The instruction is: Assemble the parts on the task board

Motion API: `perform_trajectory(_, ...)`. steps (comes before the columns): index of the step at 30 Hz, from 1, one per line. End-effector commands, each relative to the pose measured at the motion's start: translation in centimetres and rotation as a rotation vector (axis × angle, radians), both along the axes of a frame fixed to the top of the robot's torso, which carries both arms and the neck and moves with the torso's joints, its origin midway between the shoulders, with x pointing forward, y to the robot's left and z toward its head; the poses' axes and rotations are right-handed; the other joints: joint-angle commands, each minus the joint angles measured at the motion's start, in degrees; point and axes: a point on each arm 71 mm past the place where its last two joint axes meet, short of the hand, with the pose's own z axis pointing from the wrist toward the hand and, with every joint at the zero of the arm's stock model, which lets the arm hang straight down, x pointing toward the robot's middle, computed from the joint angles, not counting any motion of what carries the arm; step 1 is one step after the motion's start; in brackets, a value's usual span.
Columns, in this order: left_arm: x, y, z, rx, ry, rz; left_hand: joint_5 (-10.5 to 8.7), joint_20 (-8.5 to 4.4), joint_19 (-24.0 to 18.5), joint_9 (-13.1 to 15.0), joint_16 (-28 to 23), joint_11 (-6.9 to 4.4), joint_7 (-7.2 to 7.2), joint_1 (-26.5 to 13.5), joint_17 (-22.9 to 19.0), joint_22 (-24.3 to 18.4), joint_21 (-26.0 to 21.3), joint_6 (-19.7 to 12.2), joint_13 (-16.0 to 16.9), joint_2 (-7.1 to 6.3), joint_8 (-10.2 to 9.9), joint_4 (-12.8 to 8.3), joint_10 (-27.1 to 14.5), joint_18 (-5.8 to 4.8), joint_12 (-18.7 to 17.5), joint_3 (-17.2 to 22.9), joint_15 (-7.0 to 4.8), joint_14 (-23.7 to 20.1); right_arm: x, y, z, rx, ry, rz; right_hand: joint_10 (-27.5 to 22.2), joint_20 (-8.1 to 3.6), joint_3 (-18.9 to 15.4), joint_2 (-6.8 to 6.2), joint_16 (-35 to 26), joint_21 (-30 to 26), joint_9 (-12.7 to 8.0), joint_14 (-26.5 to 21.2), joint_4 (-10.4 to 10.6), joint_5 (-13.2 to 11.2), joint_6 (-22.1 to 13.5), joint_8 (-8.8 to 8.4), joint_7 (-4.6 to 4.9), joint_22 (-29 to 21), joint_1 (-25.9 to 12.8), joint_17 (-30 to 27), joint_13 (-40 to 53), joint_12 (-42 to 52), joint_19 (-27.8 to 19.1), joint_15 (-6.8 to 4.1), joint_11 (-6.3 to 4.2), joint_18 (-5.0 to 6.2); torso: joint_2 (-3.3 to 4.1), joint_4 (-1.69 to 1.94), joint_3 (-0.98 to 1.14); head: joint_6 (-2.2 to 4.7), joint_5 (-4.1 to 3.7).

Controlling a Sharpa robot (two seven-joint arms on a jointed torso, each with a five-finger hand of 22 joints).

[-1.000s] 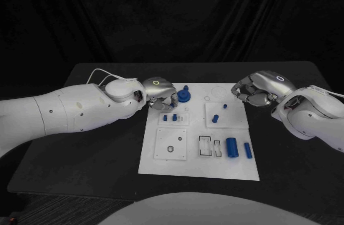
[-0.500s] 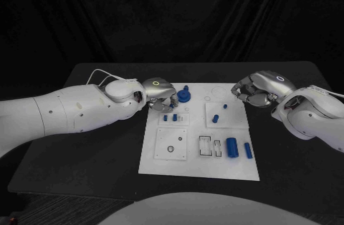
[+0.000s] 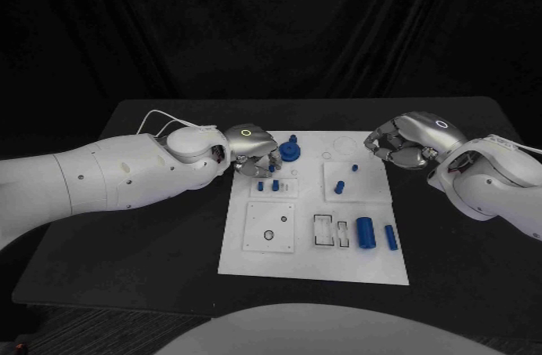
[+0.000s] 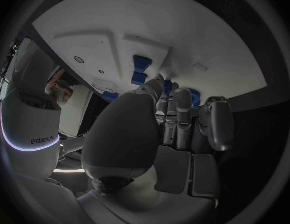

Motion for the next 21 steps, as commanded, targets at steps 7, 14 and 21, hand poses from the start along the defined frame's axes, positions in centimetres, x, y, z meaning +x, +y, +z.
perform_trajectory(7, -0.1, -0.1, -0.2, 0.009, 0.008, -0.005, -0.23, -0.11, -0.5, -0.2, -0.4, 0.02, -0.10, 0.1, -0.4, 10.1, -0.4, -0.9, -0.1, -0.06, -0.2, 0.3, -0.7, 0.22, -0.6, 0.1, -0.10, -0.5, 0.0, 0.0, -0.1, -0.003, 0.006, -0.007, 3.8, 0.53, -0.1, 0.16, -0.1, -0.4, 0.1, 2.5, -0.3, 0.4, 0.2, -0.30, 0.13, 10.9, 0.6, -0.1, 10.4, -0.2, 0.6, 0.49, 0.45, 0.44, -0.01, -0.03, -0.01, 0.00, -0.05)
perform_trajectory(14, 0.1, 0.2, -0.1, -0.006, -0.015, 0.007, -0.09, -0.09, -0.7, -0.8, -1.0, 0.69, -0.72, -0.2, -1.4, 10.0, -0.9, -3.6, -0.4, -0.47, -0.3, 1.0, -3.3, 0.30, -1.8, -0.3, 0.29, -1.0, 0.0, -0.1, -0.1, -0.002, 0.005, -0.009, 3.8, 0.53, -0.1, 0.14, -0.1, -0.4, 0.1, 2.5, -0.3, 0.4, 0.2, -0.31, 0.14, 10.9, 0.6, -0.1, 10.3, -0.3, 0.6, 0.49, 0.45, 0.45, 0.01, -0.01, 0.00, 0.00, -0.04)
perform_trajectory(21, 0.2, 1.5, 0.6, -0.058, -0.092, 0.026, -0.19, 0.09, -1.2, -2.6, -2.0, 1.51, -4.37, -0.8, -2.8, 9.8, -2.1, -11.4, -0.1, -1.30, -0.3, 1.6, -8.8, 0.47, -2.6, -1.9, 0.91, -1.7, -0.2, -0.5, 0.1, 0.004, -0.006, -0.014, 3.6, 0.53, -0.1, 0.05, -0.1, -0.5, 0.1, 2.5, -0.3, 0.3, 0.2, -0.33, 0.17, 10.9, 0.5, -0.2, 9.8, -0.5, 0.6, 0.49, 0.46, 0.47, 0.02, -0.05, -0.07, 0.00, -0.32)
